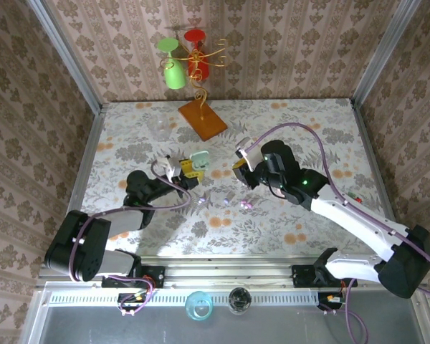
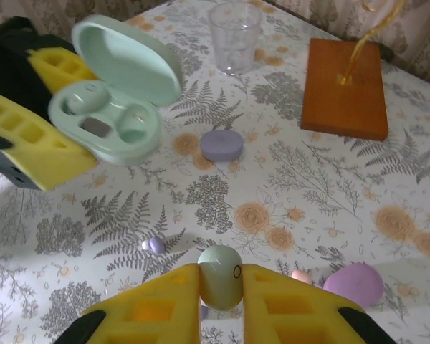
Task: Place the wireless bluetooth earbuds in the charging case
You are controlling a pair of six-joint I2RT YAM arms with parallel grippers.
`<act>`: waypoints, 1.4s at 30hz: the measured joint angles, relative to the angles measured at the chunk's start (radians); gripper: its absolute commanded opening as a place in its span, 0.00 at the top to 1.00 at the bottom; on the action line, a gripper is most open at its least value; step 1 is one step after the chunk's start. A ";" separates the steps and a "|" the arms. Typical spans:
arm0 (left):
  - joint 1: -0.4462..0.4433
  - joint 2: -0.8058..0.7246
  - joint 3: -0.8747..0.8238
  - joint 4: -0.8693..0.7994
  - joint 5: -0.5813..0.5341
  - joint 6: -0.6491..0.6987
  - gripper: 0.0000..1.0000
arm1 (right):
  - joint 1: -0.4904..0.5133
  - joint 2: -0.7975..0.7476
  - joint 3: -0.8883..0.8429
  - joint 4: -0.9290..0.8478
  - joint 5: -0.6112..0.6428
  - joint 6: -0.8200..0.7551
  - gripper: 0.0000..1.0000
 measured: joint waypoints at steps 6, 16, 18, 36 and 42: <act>-0.025 0.008 -0.014 -0.007 0.035 0.019 0.73 | 0.077 0.042 0.092 -0.063 0.023 -0.097 0.80; -0.035 0.017 -0.023 0.003 0.072 0.027 0.73 | 0.116 0.153 0.161 -0.067 0.021 -0.130 0.80; -0.039 0.017 -0.024 0.002 0.077 0.027 0.73 | 0.117 0.169 0.168 -0.070 0.019 -0.130 0.80; -0.045 0.017 -0.029 0.006 0.091 0.034 0.73 | 0.117 0.241 0.196 -0.090 0.010 -0.132 0.69; -0.045 0.017 -0.030 0.008 0.091 0.034 0.73 | 0.117 0.240 0.196 -0.097 0.010 -0.127 0.61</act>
